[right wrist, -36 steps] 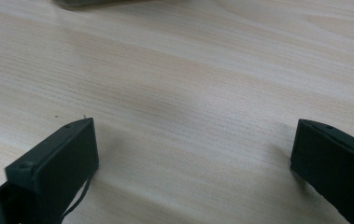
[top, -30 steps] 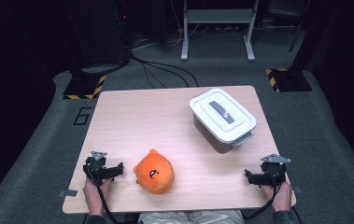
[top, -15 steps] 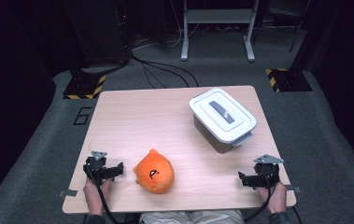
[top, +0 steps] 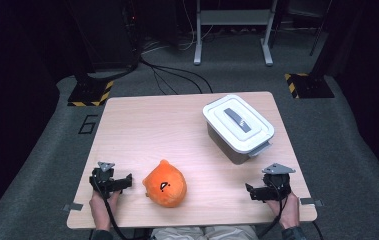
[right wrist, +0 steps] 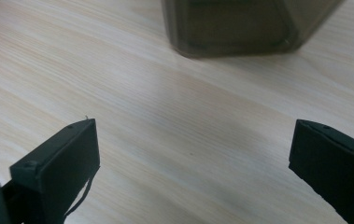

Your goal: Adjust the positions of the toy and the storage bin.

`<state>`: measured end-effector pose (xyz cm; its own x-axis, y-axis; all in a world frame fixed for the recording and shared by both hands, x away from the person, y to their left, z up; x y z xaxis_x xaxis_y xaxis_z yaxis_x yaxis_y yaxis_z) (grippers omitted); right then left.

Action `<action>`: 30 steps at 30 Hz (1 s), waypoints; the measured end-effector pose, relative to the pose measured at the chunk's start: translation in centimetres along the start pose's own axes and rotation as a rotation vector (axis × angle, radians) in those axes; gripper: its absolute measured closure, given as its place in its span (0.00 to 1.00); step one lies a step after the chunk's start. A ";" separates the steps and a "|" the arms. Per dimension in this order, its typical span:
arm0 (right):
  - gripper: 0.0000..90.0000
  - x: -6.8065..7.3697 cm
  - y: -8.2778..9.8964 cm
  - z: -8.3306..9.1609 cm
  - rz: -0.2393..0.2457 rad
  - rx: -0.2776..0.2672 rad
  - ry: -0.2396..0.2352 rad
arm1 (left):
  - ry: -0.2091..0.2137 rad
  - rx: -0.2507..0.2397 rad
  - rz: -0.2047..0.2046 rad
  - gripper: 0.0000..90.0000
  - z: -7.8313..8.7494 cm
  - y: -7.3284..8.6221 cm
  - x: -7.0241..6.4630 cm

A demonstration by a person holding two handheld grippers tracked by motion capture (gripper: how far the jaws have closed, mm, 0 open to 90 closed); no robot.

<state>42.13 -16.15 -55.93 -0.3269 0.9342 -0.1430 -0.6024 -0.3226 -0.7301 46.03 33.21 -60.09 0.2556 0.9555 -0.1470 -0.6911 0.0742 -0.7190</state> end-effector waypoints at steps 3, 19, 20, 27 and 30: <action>0.01 0.7 -0.6 0.3 0.010 -0.008 -0.014 | 0.001 0.000 0.000 0.00 0.0 0.0 0.0; 0.02 5.6 -3.0 1.3 0.117 -0.031 -0.079 | 0.001 -0.001 -0.001 0.01 0.0 0.0 0.0; 0.02 5.9 -3.1 1.2 0.119 -0.031 -0.081 | 0.000 -0.001 -0.001 0.01 0.0 0.0 0.0; 0.02 7.9 -4.0 1.2 0.145 -0.029 -0.119 | 0.001 -0.001 -0.001 0.01 0.0 0.0 0.0; 0.02 8.7 -4.6 1.2 0.179 -0.032 -0.124 | 0.001 -0.001 -0.001 0.01 0.0 0.0 0.0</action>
<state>41.15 -6.72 -53.03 -0.5148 0.8360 -0.1899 -0.5044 -0.4745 -0.7214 46.01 33.18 -60.09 0.2564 0.9553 -0.1469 -0.6903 0.0745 -0.7197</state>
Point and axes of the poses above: each handheld gripper's, and its own axes: z roughly backward along the jaws, y roughly out of its underside, x roughly to its left, the point moved 10 cm from there along -z, roughly forward along the jaws, and after that the axes turned 12 degrees about y, right-handed, at the moved point
